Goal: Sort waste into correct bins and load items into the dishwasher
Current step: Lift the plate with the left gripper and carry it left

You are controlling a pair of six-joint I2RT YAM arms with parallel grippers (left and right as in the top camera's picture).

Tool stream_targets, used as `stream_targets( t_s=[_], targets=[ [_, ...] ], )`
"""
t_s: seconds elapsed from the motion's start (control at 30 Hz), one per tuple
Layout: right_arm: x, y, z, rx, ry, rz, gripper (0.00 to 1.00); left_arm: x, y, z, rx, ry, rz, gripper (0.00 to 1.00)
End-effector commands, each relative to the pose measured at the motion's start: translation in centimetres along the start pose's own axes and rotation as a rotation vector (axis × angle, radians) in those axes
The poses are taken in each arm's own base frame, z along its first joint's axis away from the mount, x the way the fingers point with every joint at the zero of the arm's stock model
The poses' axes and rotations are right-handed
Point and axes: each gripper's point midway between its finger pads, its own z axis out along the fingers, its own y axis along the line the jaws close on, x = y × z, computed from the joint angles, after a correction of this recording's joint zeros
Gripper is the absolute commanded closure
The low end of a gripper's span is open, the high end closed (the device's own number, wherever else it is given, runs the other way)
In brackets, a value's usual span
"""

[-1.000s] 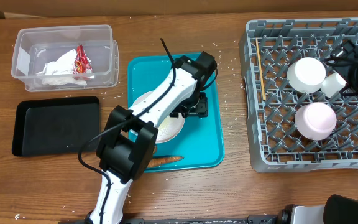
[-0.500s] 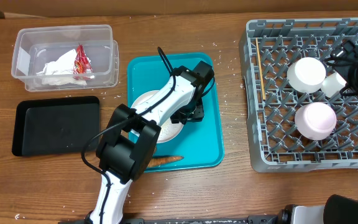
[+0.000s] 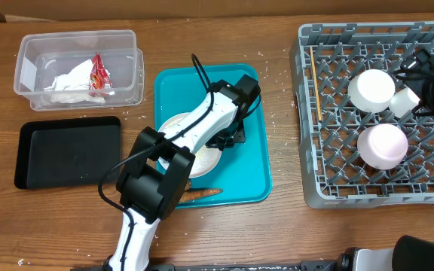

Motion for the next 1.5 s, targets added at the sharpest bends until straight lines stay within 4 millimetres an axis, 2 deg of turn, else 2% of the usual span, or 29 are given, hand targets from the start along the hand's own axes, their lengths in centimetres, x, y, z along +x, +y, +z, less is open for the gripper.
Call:
stream_targets(
  t_s=[0.0, 0.2, 0.43, 0.57, 0.7, 0.93, 1.03, 1.13, 1.17, 1.2, 1.47],
  targets=[
    [-0.4, 0.2, -0.4, -0.013, -0.017, 0.006, 0.0, -0.2, 0.0, -0.2, -0.011, -0.007, -0.008, 0.96],
    [-0.4, 0.2, -0.4, -0.013, -0.017, 0.006, 0.0, -1.1, 1.1, -2.2, -0.084, -0.048, -0.001, 0.96],
    [-0.4, 0.2, -0.4, -0.013, -0.017, 0.006, 0.0, -2.5, 3.0, -6.0, -0.194, -0.113, 0.0, 0.96],
    [-0.4, 0.2, -0.4, -0.013, -0.016, 0.006, 0.0, -2.8, 3.4, -7.1, -0.203, -0.125, -0.003, 0.96],
    [-0.4, 0.2, -0.4, -0.013, -0.017, 0.006, 0.0, -3.3, 4.7, -8.7, -0.273, -0.159, 0.003, 0.96],
    [-0.4, 0.2, -0.4, -0.013, -0.017, 0.006, 0.0, -4.3, 6.6, -9.5, -0.266, -0.139, -0.053, 0.96],
    [-0.4, 0.2, -0.4, -0.013, -0.017, 0.006, 0.0, -4.9, 8.7, -9.4, -0.251, -0.094, -0.113, 0.96],
    [-0.4, 0.2, -0.4, -0.013, -0.017, 0.006, 0.0, -5.6, 11.5, -9.3, -0.258, -0.057, -0.183, 0.96],
    [-0.4, 0.2, -0.4, -0.013, -0.017, 0.006, 0.0, -5.8, 12.6, -9.2, -0.26, -0.042, -0.211, 0.96],
    [-0.4, 0.2, -0.4, -0.013, -0.017, 0.006, 0.0, -6.2, 14.6, -9.0, -0.26, -0.018, -0.261, 0.96],
    [-0.4, 0.2, -0.4, -0.013, -0.017, 0.006, 0.0, -6.8, 20.1, -8.0, -0.114, 0.113, -0.474, 0.96]
  ],
)
